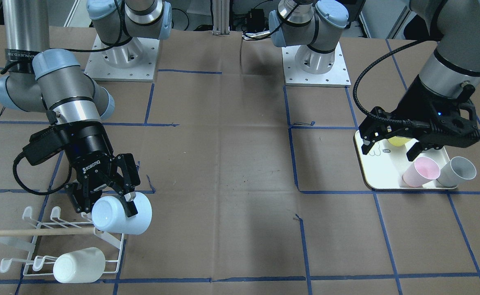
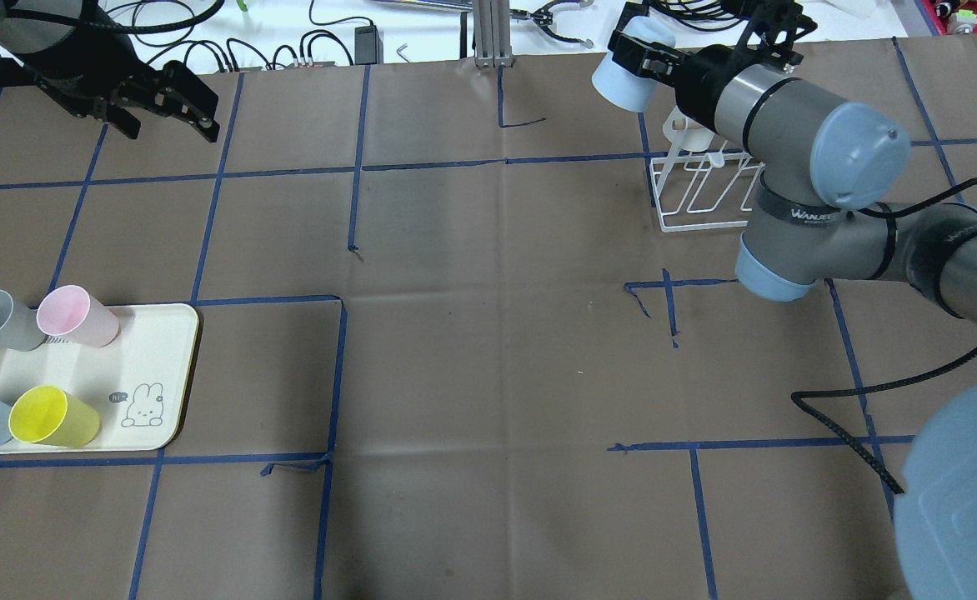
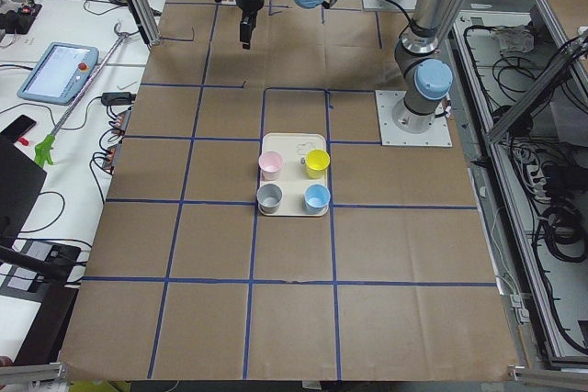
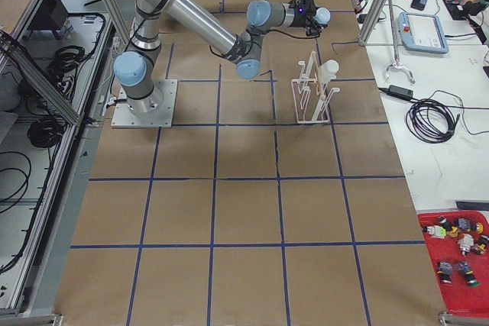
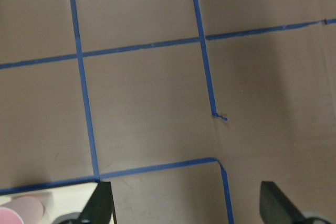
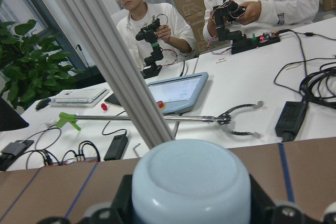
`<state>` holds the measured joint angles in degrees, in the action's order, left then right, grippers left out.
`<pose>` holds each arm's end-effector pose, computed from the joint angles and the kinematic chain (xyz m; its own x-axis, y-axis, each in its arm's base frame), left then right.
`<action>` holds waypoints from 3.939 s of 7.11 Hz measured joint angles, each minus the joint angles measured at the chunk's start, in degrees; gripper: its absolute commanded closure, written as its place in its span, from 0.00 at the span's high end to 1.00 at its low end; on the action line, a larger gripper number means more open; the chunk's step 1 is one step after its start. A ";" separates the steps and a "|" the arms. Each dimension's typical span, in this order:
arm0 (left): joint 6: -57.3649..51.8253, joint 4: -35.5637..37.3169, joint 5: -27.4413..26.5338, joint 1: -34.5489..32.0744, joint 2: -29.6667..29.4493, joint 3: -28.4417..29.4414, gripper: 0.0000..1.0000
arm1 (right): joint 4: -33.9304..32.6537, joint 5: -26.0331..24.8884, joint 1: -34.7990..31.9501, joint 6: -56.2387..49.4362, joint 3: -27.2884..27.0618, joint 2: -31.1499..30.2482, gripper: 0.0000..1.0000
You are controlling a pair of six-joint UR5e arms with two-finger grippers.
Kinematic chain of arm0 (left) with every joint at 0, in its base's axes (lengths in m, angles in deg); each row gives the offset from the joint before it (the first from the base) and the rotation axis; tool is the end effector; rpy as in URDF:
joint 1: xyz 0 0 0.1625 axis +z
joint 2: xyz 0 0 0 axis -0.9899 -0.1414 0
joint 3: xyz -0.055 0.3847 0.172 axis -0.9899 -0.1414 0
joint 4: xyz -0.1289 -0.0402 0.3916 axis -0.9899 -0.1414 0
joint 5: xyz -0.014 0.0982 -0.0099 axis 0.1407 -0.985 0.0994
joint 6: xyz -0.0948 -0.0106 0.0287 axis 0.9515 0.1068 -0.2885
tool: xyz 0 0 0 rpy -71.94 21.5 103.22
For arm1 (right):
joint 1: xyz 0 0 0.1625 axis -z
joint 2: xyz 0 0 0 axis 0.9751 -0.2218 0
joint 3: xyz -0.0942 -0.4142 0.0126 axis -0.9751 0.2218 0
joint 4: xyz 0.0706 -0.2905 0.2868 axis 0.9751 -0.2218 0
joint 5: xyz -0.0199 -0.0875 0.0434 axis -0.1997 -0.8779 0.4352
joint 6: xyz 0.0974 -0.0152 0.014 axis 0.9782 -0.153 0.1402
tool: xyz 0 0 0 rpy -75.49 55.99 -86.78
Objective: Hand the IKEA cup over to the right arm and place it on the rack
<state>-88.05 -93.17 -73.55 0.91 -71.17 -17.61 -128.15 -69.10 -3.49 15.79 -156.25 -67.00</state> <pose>-0.0469 -0.5496 0.4797 -0.9951 0.0959 -0.0233 0.0971 0.9934 -0.0615 0.0889 -0.5874 0.3478 -0.9075 -0.2362 -0.3472 0.2091 0.4629 -0.8614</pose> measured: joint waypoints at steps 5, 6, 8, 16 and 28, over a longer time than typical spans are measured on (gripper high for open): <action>6.22 -4.90 -3.96 -7.77 2.89 -1.24 0.99 | 11.38 -0.05 9.14 -23.81 8.84 4.66 0.21; 6.22 -4.82 -2.82 -7.78 3.37 -1.52 0.99 | 11.77 0.09 10.15 -24.38 10.68 6.51 0.21; 6.18 -4.41 -0.25 -7.68 4.15 -2.46 0.99 | 11.99 0.24 11.86 -24.67 13.17 9.20 0.21; 4.71 -4.02 0.34 -6.29 4.43 -2.52 0.99 | 11.59 0.11 14.03 -27.04 7.77 9.64 1.00; 4.93 -2.91 0.31 -6.31 2.53 -2.86 0.99 | 63.99 -10.34 7.07 -24.88 16.23 -10.68 1.00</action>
<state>-83.12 -96.07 -73.24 -5.41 -68.64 -20.46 -64.15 -79.44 3.57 -9.09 -140.02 -77.68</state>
